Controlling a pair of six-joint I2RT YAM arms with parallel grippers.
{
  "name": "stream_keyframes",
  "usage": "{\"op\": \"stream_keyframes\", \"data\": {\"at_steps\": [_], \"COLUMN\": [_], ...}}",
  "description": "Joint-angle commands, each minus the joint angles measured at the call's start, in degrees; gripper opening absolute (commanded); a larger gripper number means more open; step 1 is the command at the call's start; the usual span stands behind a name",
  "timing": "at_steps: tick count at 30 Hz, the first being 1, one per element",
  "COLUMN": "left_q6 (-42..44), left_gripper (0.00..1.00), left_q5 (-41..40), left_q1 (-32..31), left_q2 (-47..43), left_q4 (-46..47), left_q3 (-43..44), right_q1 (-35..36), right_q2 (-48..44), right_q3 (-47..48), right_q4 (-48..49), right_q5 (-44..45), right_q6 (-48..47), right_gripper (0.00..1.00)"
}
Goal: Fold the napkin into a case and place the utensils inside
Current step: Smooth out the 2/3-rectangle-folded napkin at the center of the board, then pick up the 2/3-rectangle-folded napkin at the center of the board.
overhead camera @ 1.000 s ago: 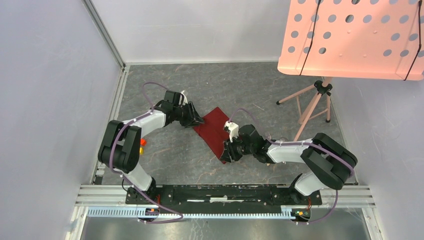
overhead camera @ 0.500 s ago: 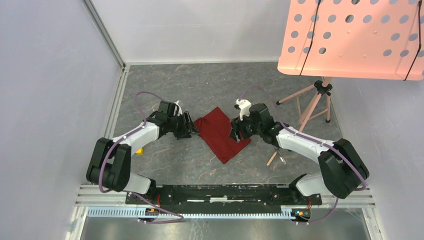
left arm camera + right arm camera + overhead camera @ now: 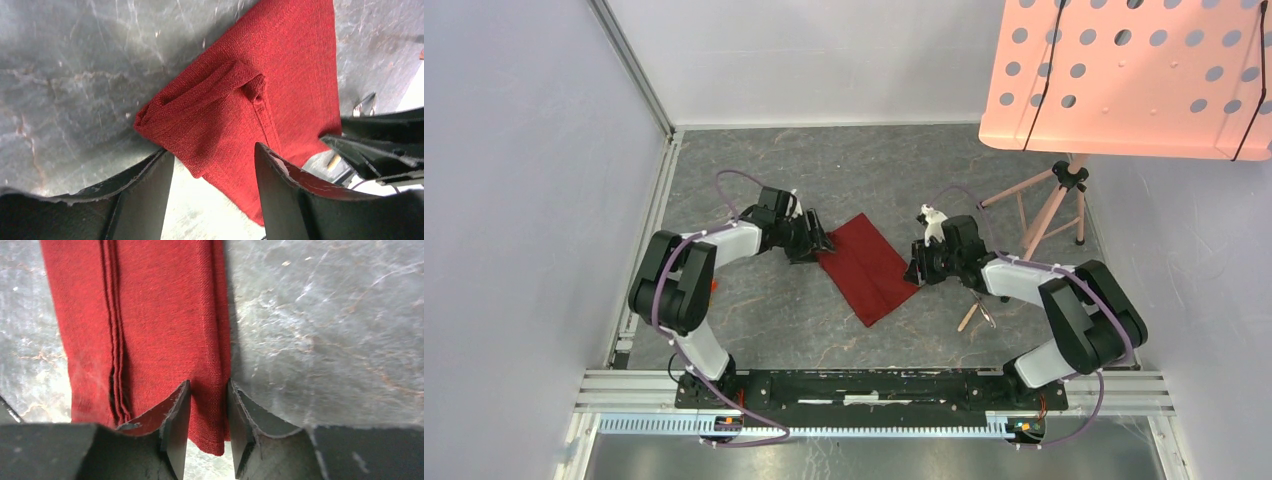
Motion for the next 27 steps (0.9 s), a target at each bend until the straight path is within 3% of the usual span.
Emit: {"op": "stream_keyframes", "data": {"at_steps": [1,6,9,13,19,23,27], "left_q6": [2.43,6.27,8.90,9.85,8.11,-2.69,-15.18], "left_gripper": [0.68,0.66,0.68,0.77,0.81,0.79,0.76], "left_q5": [-3.60,-5.57,-15.31,-27.30,-25.17,-23.71,-29.42], "left_q1": [-1.57,-5.76,-8.12,-7.70,-9.92,-22.84,-38.61], "left_q2": [4.80,10.14,9.06,-1.74,-18.01,-22.82,-17.51], "left_q4": [0.49,-4.37,-10.86,-15.43,-23.64,-25.13,-24.75], "left_q3": [4.74,13.18,16.41,10.67,3.05,0.67,4.79], "right_q1": [3.48,14.09,19.15,15.35,4.81,1.10,-2.26], "right_q2": [-2.61,-7.51,-8.16,-13.85,-22.37,-22.93,-24.31], "right_q3": [-7.00,-14.98,-14.57,-13.30,-10.83,-8.26,-8.06], "right_q4": [10.08,19.51,19.24,9.23,-2.86,-8.64,-10.31], "right_q5": [-3.27,-0.75,-0.11,2.68,2.75,6.57,10.97], "right_q6": [7.46,17.64,19.47,13.58,2.80,0.73,3.48], "right_gripper": [0.37,0.35,0.39,0.63,0.85,0.92,0.96]}}
